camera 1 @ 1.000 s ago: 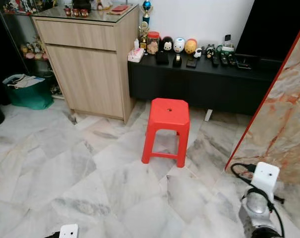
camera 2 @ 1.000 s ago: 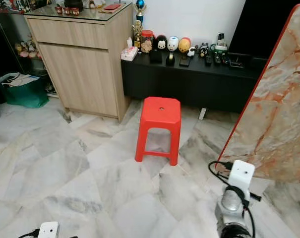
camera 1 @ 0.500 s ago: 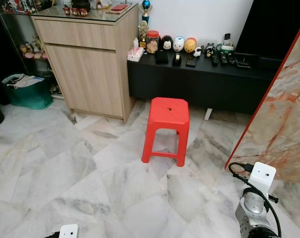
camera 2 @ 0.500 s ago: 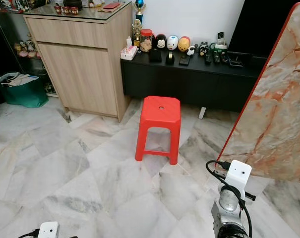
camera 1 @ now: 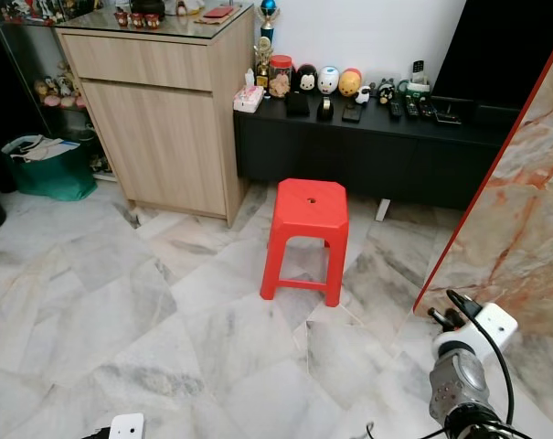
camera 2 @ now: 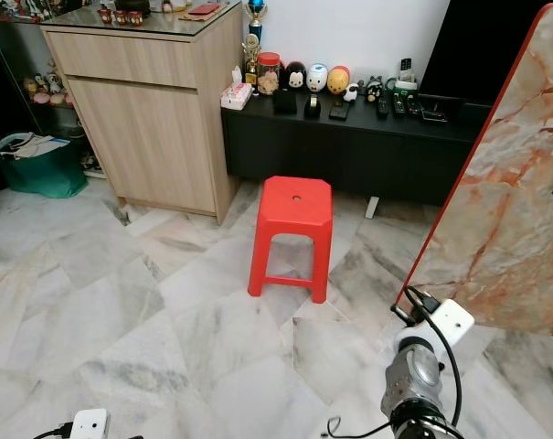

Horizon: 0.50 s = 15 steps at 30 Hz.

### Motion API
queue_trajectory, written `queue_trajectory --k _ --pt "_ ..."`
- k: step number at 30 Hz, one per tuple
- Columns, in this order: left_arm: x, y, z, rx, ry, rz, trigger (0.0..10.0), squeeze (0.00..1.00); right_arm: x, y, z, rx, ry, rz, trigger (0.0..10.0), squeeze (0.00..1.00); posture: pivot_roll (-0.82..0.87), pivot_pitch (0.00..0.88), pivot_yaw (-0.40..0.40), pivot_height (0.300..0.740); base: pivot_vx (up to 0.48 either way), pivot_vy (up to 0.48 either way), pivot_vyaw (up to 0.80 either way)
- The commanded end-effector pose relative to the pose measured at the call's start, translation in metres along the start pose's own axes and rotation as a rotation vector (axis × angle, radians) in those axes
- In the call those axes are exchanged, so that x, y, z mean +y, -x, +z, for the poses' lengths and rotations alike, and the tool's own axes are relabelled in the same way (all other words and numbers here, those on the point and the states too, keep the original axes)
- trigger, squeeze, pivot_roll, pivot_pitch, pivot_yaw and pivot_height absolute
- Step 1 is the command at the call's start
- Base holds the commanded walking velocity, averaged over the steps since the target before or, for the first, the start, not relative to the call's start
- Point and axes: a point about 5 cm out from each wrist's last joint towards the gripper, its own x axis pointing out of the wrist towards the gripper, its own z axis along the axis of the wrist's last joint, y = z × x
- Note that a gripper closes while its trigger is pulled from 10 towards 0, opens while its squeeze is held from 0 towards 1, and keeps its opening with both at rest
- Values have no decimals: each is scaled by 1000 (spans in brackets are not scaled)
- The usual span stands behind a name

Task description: Hang keys on a hook

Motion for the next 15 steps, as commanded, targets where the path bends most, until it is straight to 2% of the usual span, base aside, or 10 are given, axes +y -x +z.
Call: queue_trajectory --k 1,2,5,8,10,11,15 --pt "-1 0 -3 22 -14 -5 10000 0 2 0 1 -5 -13 14 10000 0 108 0 -61 740 0 0 0" --pt "-1 0 -3 22 -14 -5 10000 0 2 0 0 -2 -26 25 10000 0 108 0 -61 740 0 0 0" --pt "-1 0 -3 22 -15 -5 10000 0 10 1 -1 -14 135 97 10000 0 107 0 -62 740 0 0 0" --pt "-1 0 -3 22 -15 -6 10000 0 12 2 -1 -23 122 109 10000 0 107 0 -63 740 0 0 0" --pt "-1 0 -3 22 -15 -6 10000 0 11 2 0 -34 160 98 10000 0 105 0 -62 740 0 0 0" --pt "-1 0 -3 22 -15 -6 10000 0 10 2 -3 -26 232 98 10000 0 105 0 -63 740 0 0 0" --pt "-1 0 -3 22 -15 -6 10000 0 9 4 -9 2 279 109 10000 0 106 0 -65 740 0 0 0"
